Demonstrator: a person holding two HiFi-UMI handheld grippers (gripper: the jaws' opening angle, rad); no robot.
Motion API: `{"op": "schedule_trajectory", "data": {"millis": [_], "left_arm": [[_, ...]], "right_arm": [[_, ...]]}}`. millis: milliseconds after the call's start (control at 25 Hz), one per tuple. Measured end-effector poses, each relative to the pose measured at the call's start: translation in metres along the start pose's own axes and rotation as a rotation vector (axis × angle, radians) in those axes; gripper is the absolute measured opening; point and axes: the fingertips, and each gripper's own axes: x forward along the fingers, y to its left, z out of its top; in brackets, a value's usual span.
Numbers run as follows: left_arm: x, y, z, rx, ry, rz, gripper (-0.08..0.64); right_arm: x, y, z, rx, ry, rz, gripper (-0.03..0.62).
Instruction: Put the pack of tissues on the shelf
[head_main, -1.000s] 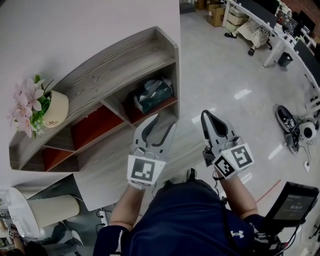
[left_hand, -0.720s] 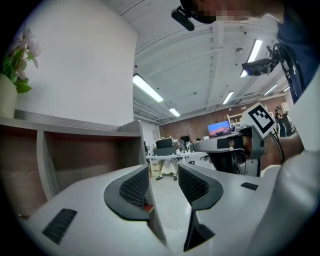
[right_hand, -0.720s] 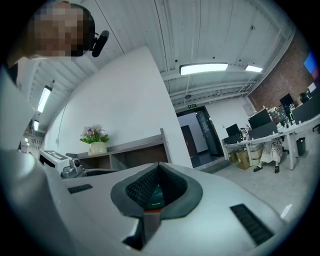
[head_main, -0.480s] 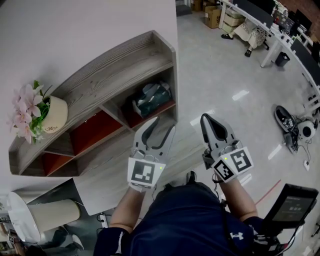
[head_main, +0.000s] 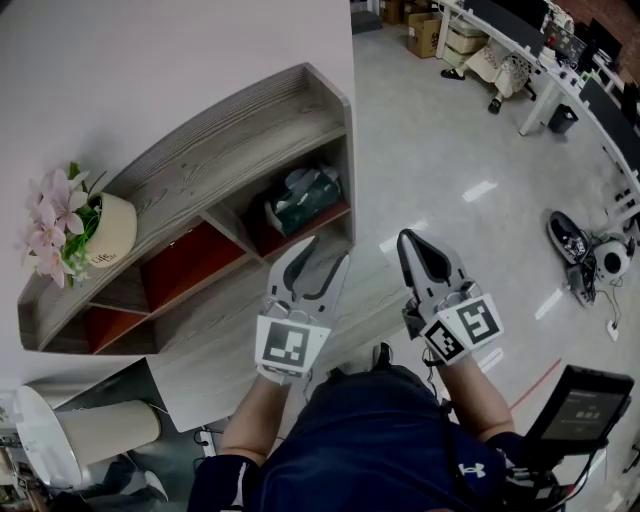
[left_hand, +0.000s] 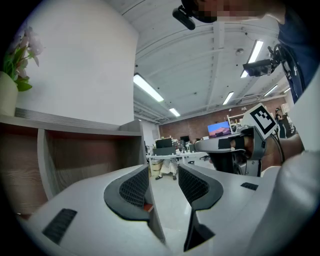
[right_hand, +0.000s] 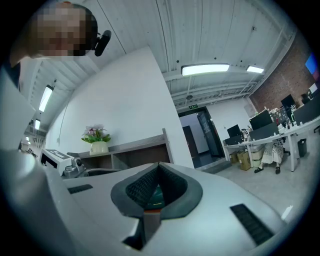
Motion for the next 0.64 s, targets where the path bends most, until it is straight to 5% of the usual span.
{"op": "schedule_trajectory", "data": {"millis": [640], "left_arm": [[0.0017,-0.0024,0.0020,-0.006,-0.009,-0.012,0.195]], "right_arm": [[0.0003,0.0035,-0.0009,-0.010,0.008,0.004,0.003]]}}
